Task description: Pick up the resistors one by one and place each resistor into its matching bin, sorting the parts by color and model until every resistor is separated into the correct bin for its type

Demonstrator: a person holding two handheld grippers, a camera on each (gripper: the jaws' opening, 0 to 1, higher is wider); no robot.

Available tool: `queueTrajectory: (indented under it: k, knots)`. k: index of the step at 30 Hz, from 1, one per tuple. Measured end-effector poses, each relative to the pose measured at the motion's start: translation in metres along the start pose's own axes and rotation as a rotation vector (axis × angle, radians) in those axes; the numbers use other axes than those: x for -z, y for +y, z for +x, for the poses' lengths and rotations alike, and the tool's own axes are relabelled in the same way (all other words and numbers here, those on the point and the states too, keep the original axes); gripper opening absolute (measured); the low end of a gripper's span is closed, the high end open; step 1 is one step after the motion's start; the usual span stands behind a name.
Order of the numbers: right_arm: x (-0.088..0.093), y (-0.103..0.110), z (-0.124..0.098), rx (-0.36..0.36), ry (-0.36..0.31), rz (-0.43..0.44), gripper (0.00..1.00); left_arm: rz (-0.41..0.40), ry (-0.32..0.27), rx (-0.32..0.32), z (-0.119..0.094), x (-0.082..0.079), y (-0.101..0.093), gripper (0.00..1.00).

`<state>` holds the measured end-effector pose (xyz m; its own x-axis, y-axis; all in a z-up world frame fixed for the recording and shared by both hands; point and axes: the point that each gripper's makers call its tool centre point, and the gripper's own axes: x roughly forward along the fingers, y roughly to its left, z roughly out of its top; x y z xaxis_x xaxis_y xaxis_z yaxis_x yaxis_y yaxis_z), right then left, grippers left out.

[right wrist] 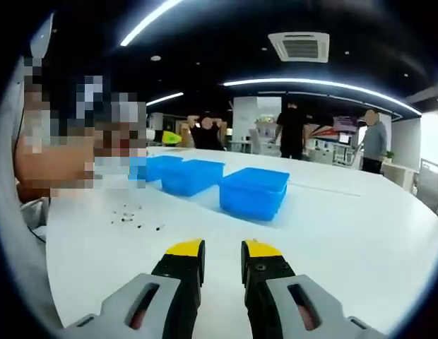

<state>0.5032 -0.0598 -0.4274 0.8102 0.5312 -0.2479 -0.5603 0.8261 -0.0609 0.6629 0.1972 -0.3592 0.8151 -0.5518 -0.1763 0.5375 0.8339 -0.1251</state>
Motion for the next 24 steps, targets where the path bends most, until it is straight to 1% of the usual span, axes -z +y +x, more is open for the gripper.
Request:
queueTrajectory:
  k: [3,5,6,7,9,11,12,14,15,17,19,20,21,22,23,24]
  knots:
    - [-0.001,0.001,0.000,-0.002,0.000,-0.003,0.23,0.018,-0.002,0.011,-0.005,0.000,-0.006,0.27]
    - [0.000,0.001,0.000,-0.003,0.002,-0.004,0.23,0.052,0.002,0.037,-0.008,0.000,-0.014,0.27]
    - [0.000,0.001,-0.001,-0.003,0.003,-0.004,0.23,0.083,0.011,0.063,-0.010,0.001,-0.021,0.27]
    - [0.000,0.001,-0.001,-0.003,0.003,-0.004,0.23,0.090,0.014,0.068,-0.011,0.001,-0.022,0.27]
    - [0.002,0.001,-0.001,-0.002,0.006,-0.003,0.23,0.170,0.035,0.105,-0.015,0.002,-0.035,0.27]
    - [0.002,0.000,-0.001,-0.002,0.007,-0.002,0.23,0.264,0.058,0.181,-0.017,0.005,-0.052,0.25]
    - [0.002,0.000,-0.001,-0.001,0.007,-0.002,0.23,0.305,0.073,0.202,-0.018,0.007,-0.057,0.25]
    - [0.002,0.000,-0.001,-0.002,0.005,-0.002,0.23,0.416,0.132,0.267,-0.021,0.016,-0.070,0.24]
    - [0.002,0.000,-0.002,-0.002,0.004,-0.002,0.23,0.457,0.155,0.297,-0.022,0.020,-0.076,0.23]
    - [0.003,0.000,-0.002,-0.002,0.002,-0.001,0.23,0.580,0.214,0.405,-0.027,0.034,-0.098,0.20]
    - [0.004,0.000,-0.003,-0.001,0.003,0.002,0.23,0.647,0.278,0.526,-0.036,0.052,-0.123,0.18]
    - [0.005,0.000,-0.003,-0.001,0.004,0.003,0.23,0.724,0.327,0.616,-0.044,0.066,-0.139,0.17]
    - [0.006,0.000,-0.004,-0.001,0.004,0.005,0.23,0.773,0.352,0.660,-0.048,0.074,-0.146,0.17]
    - [0.006,0.000,-0.004,-0.003,0.006,0.007,0.23,0.879,0.395,0.747,-0.056,0.090,-0.158,0.17]
    - [0.007,0.000,-0.004,-0.003,0.006,0.008,0.23,0.957,0.423,0.798,-0.060,0.101,-0.164,0.16]
    - [0.007,0.000,-0.005,-0.003,0.006,0.008,0.23,1.009,0.457,0.838,-0.063,0.112,-0.169,0.16]
